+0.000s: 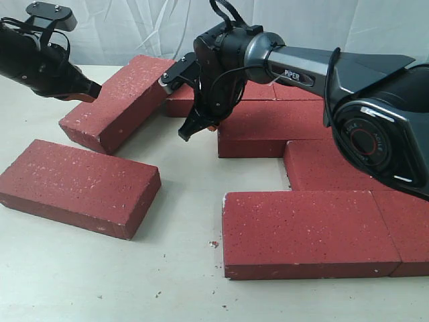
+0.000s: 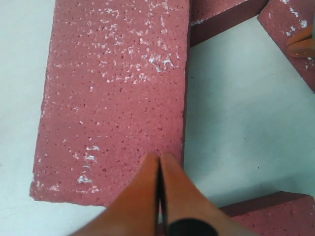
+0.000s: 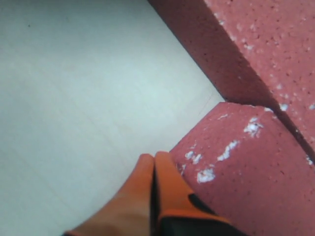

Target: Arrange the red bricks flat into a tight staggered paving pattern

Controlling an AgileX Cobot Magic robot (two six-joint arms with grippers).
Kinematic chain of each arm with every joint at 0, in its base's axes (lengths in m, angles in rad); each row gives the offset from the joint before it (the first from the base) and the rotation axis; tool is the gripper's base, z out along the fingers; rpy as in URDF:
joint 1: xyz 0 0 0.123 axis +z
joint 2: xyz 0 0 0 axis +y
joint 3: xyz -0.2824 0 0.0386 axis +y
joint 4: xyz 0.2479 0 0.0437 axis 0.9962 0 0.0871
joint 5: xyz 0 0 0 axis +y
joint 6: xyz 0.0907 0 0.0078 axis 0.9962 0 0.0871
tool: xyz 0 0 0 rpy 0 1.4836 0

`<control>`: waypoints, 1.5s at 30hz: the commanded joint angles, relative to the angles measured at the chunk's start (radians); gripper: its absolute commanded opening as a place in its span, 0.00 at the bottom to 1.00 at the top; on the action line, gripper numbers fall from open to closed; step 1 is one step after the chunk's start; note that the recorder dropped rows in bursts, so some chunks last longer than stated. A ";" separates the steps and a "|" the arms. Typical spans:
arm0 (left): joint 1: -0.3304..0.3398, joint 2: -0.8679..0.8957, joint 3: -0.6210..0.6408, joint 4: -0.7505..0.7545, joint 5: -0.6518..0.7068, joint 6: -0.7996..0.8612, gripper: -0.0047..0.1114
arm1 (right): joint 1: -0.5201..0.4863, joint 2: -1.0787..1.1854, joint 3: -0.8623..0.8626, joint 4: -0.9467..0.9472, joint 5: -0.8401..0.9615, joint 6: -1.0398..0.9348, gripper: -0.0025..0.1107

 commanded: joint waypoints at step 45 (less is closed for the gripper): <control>0.001 -0.004 0.005 -0.014 -0.007 0.007 0.04 | -0.032 -0.047 0.001 0.183 -0.052 -0.124 0.02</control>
